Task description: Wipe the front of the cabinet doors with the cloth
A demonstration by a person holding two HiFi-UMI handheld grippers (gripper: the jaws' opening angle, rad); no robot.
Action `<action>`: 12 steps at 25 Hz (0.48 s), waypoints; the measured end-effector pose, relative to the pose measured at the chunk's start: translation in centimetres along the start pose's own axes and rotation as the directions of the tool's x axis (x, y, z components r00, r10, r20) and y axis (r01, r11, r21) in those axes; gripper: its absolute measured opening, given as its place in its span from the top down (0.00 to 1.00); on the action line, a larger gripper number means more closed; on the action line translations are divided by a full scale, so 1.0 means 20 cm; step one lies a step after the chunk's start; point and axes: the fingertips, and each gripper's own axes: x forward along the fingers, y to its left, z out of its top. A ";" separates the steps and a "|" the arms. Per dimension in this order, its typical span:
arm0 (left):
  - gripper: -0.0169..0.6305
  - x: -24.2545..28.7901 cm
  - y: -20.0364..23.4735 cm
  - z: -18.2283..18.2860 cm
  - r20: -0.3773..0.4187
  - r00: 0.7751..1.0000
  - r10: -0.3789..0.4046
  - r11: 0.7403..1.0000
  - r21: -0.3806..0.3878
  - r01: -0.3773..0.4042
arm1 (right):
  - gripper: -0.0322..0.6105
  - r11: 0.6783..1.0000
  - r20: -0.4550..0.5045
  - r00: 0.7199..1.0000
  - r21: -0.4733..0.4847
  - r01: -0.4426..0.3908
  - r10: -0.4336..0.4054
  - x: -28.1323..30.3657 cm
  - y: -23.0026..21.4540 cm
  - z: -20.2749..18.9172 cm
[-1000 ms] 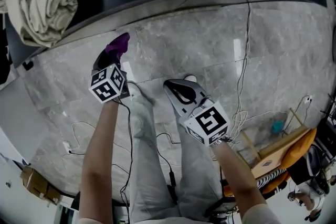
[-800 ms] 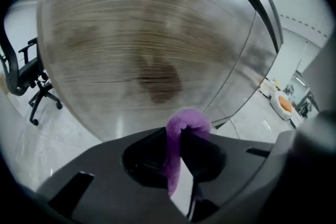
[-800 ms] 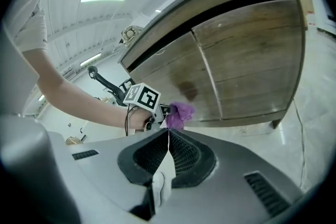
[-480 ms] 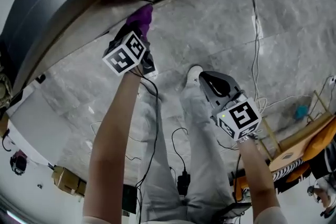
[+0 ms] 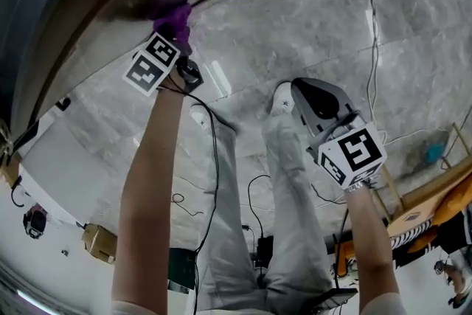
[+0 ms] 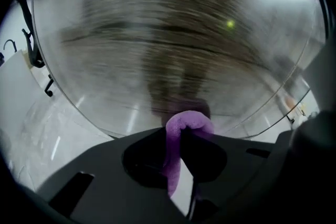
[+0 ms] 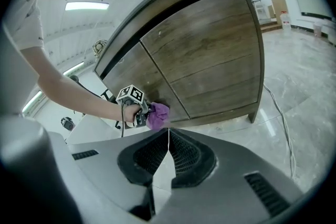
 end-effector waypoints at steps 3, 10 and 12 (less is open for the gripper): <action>0.89 -0.04 0.20 0.02 -0.004 0.999 0.039 0.999 -0.013 -0.039 | 0.91 0.999 -0.024 1.000 -0.036 -0.016 0.015 0.05 0.07 0.01; 0.89 -0.14 0.78 0.12 -0.010 0.991 0.130 0.991 -0.029 -0.131 | 0.91 0.999 -0.033 0.999 -0.037 -0.036 0.035 0.27 0.37 0.02; 0.89 -0.16 0.94 0.14 -0.014 0.988 0.153 0.987 -0.038 -0.154 | 0.91 0.999 -0.031 0.998 -0.023 -0.049 0.048 0.36 0.47 0.01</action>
